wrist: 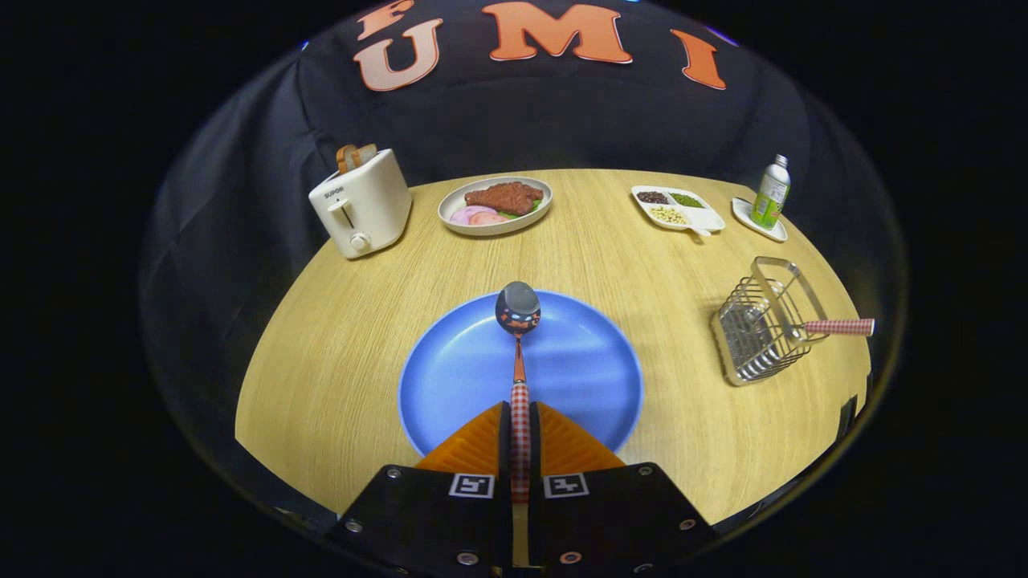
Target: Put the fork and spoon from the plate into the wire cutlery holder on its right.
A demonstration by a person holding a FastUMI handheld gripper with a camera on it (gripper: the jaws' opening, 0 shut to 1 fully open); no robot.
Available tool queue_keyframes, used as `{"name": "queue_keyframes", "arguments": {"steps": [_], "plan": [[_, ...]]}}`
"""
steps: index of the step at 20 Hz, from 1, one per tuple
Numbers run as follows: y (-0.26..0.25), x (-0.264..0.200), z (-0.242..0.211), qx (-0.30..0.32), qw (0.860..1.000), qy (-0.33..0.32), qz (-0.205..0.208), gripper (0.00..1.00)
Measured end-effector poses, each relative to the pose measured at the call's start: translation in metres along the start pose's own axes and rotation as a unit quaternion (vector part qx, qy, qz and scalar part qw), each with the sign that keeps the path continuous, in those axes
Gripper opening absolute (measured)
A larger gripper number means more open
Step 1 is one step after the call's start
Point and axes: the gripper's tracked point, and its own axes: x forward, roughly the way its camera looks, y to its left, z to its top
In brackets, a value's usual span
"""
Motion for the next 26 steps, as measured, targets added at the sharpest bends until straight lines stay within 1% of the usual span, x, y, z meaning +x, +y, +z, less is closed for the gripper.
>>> {"name": "queue_keyframes", "arguments": {"steps": [4,9,13,18,21,26], "plan": [[-0.039,-0.021,0.020,0.013,1.000,0.003,-0.008,0.08],[-0.093,-0.046,0.043,0.007,1.000,0.004,-0.029,0.08],[-0.130,-0.063,0.051,-0.003,0.999,0.019,-0.033,0.08],[-0.169,-0.081,0.055,-0.031,0.997,0.060,-0.031,0.08],[-0.194,-0.091,0.059,-0.058,0.994,0.087,-0.037,0.08],[-0.212,-0.100,0.059,-0.081,0.986,0.141,-0.028,0.08]]}}
